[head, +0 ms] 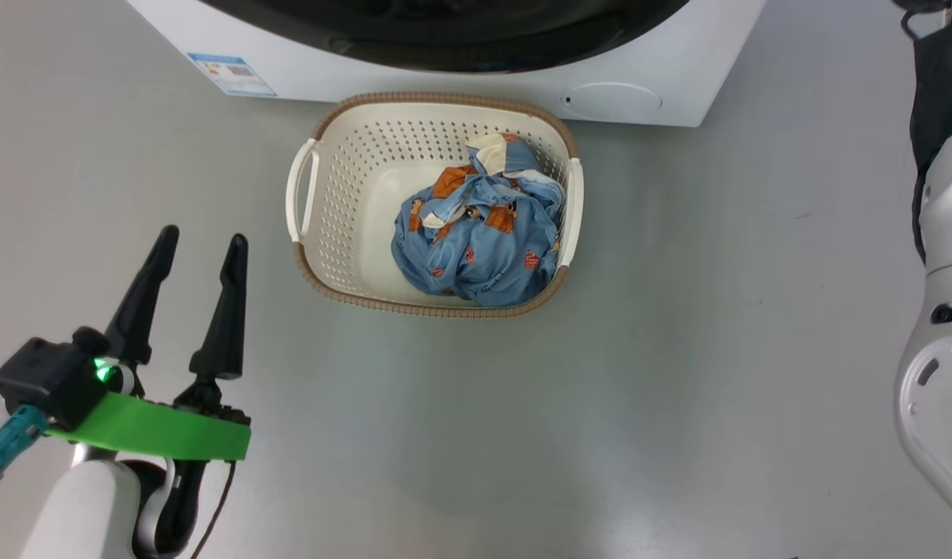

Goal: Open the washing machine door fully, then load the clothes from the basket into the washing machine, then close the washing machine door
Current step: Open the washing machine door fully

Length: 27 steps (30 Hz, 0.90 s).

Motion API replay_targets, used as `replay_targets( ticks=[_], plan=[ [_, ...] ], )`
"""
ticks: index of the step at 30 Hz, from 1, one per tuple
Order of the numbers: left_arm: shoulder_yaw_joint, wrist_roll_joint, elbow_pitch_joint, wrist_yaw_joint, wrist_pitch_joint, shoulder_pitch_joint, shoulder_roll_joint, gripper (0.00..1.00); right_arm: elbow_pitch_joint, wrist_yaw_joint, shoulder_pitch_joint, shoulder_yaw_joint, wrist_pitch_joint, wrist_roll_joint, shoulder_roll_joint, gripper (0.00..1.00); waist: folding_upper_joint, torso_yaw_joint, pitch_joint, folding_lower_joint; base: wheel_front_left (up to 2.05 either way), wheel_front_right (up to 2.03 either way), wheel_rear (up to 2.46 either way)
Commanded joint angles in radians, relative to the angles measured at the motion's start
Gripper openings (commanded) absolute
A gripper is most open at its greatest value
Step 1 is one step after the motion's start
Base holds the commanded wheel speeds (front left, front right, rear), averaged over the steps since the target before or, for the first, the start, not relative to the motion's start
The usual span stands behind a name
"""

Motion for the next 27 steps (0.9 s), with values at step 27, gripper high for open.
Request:
replay_targets(
  ticks=[27],
  plan=[
    [0.048, -0.032, -0.033, -0.002, -0.006, -0.054, 0.022, 1.00, 0.083, 0.002, -0.132, 0.003, -0.013, -0.082, 0.040, 0.00, 0.0000, 0.030, 0.082, 0.0000, 0.00, 0.00, 0.00]
  ],
)
